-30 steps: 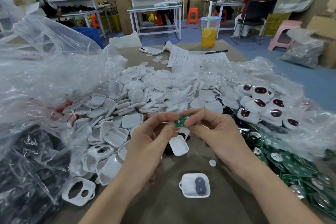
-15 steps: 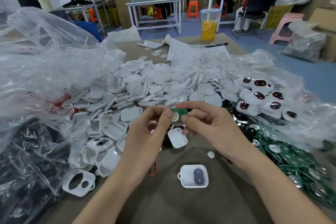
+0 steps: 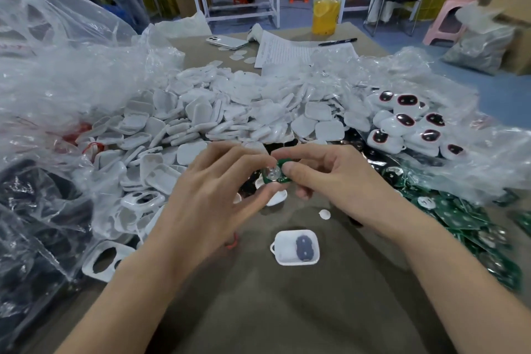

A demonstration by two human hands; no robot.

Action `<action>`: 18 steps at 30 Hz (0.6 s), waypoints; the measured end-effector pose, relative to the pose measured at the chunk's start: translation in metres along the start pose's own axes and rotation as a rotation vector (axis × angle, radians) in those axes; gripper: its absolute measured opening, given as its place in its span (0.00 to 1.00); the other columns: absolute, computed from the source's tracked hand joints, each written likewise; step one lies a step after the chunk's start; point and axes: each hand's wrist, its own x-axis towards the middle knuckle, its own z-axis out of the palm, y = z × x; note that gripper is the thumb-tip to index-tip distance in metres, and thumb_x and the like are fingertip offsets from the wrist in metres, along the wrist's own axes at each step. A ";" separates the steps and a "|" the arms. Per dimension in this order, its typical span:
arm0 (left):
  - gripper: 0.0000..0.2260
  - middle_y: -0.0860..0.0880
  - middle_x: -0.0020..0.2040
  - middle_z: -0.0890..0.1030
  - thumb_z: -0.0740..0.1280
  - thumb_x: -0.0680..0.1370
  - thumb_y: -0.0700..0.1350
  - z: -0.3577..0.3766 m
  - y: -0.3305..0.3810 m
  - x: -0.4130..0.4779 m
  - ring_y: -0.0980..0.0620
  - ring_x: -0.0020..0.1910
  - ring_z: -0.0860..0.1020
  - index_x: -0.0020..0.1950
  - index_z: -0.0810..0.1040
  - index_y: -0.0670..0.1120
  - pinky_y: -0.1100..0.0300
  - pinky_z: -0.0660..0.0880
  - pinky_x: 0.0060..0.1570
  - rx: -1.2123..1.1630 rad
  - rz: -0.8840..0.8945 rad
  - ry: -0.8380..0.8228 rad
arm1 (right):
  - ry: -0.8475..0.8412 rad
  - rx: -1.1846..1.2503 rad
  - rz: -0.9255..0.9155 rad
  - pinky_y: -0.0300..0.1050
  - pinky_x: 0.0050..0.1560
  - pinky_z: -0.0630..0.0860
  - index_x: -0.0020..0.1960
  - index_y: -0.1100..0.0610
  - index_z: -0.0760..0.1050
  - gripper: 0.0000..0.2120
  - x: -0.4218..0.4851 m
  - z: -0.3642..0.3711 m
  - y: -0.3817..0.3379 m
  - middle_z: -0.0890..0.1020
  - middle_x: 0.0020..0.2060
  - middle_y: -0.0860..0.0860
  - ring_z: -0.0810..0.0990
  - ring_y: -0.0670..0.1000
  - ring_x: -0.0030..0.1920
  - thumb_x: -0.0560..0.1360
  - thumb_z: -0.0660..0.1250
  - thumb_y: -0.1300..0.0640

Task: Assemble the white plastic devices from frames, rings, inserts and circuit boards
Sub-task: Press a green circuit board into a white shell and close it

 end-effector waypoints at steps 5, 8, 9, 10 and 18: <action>0.08 0.55 0.53 0.82 0.71 0.78 0.50 -0.012 -0.007 -0.014 0.49 0.54 0.78 0.53 0.84 0.48 0.56 0.75 0.55 -0.143 -0.059 -0.090 | 0.100 -0.364 -0.100 0.38 0.44 0.75 0.64 0.35 0.74 0.14 -0.023 -0.020 0.007 0.84 0.46 0.40 0.82 0.45 0.43 0.80 0.60 0.39; 0.08 0.59 0.54 0.81 0.69 0.78 0.52 -0.015 -0.008 -0.026 0.52 0.56 0.78 0.53 0.84 0.50 0.58 0.74 0.56 -0.225 -0.052 -0.219 | -0.046 -0.474 -0.149 0.34 0.50 0.74 0.66 0.33 0.70 0.21 -0.041 -0.027 0.010 0.81 0.52 0.37 0.80 0.44 0.52 0.74 0.64 0.32; 0.08 0.59 0.53 0.81 0.70 0.78 0.53 -0.014 -0.006 -0.028 0.53 0.56 0.78 0.53 0.84 0.51 0.60 0.74 0.55 -0.243 -0.035 -0.262 | -0.115 -0.529 -0.165 0.33 0.53 0.72 0.68 0.32 0.68 0.27 -0.045 -0.028 0.012 0.79 0.54 0.35 0.78 0.43 0.56 0.71 0.66 0.29; 0.08 0.60 0.53 0.81 0.70 0.78 0.53 -0.012 -0.003 -0.029 0.54 0.55 0.77 0.53 0.84 0.51 0.61 0.74 0.55 -0.251 -0.013 -0.300 | -0.180 -0.590 -0.182 0.32 0.56 0.70 0.70 0.31 0.65 0.32 -0.048 -0.027 0.013 0.77 0.56 0.33 0.76 0.41 0.58 0.68 0.67 0.27; 0.10 0.56 0.51 0.81 0.68 0.79 0.55 -0.003 0.007 -0.029 0.54 0.53 0.77 0.51 0.84 0.51 0.60 0.73 0.55 -0.224 0.087 -0.376 | -0.332 -0.882 -0.264 0.36 0.63 0.65 0.77 0.41 0.58 0.38 -0.043 -0.021 0.018 0.75 0.55 0.33 0.70 0.38 0.58 0.72 0.66 0.30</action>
